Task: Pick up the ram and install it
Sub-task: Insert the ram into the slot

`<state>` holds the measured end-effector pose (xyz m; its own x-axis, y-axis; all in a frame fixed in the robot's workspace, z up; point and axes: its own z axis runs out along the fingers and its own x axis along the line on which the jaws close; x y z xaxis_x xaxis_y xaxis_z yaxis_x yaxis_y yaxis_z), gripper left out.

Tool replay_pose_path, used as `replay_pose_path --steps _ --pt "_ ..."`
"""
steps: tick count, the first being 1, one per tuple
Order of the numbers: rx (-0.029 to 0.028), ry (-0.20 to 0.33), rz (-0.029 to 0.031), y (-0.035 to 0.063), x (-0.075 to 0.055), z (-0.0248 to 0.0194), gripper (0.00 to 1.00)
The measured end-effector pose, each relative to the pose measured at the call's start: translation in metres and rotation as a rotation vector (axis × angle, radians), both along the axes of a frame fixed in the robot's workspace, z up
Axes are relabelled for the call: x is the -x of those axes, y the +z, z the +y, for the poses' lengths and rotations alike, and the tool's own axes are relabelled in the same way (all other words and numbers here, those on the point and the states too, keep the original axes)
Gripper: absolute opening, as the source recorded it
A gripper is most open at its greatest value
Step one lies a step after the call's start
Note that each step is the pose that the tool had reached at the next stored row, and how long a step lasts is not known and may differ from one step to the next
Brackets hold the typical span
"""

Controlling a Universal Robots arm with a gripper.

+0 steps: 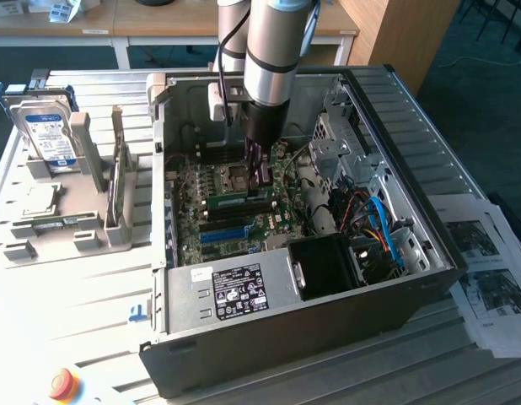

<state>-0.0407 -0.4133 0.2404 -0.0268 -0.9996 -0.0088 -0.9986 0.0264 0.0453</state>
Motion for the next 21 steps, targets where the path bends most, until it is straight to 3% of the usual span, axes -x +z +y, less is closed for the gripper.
replay_pose_path --steps 21 --pt "0.0001 0.005 -0.0001 -0.0014 -0.0012 0.0000 0.11"
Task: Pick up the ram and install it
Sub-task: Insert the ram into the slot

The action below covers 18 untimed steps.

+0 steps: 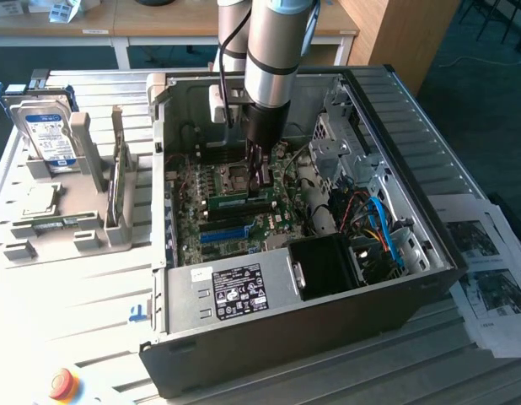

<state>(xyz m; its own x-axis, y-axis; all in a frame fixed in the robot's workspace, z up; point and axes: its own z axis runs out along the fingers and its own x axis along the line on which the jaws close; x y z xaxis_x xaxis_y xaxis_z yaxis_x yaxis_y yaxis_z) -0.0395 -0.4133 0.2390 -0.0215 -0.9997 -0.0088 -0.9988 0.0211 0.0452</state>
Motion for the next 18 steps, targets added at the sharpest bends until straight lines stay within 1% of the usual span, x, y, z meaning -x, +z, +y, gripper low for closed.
replay_pose_path --steps 18 --pt "-0.0006 0.000 -0.0002 -0.0028 0.0000 0.0001 0.11"
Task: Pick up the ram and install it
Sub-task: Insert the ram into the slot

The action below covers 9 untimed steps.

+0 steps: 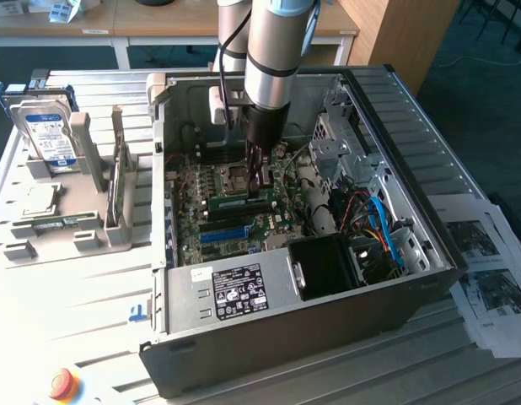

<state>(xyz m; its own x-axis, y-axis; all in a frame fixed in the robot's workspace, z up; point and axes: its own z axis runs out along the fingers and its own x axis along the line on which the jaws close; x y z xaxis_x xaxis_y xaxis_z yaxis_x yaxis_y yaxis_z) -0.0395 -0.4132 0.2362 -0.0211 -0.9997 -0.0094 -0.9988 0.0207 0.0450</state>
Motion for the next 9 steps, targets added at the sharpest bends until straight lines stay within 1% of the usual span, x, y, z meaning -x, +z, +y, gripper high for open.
replay_pose_path --steps 9 --pt "0.0002 0.000 0.0001 -0.0014 0.0000 0.0000 0.11"
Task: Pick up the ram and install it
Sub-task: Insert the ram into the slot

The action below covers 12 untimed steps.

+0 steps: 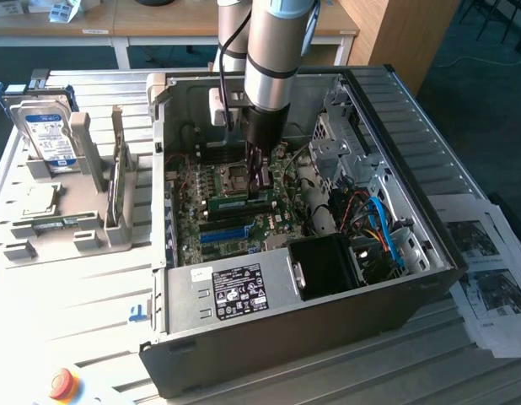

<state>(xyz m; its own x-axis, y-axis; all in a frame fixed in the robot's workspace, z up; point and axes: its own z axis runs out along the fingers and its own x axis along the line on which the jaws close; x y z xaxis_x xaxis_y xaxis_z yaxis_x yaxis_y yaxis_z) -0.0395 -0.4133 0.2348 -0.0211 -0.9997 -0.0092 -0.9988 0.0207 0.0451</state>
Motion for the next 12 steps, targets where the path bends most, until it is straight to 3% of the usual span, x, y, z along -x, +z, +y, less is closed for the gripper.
replay_pose_path --steps 12 --pt "0.0002 0.001 0.0000 -0.0027 0.0002 0.0000 0.11"
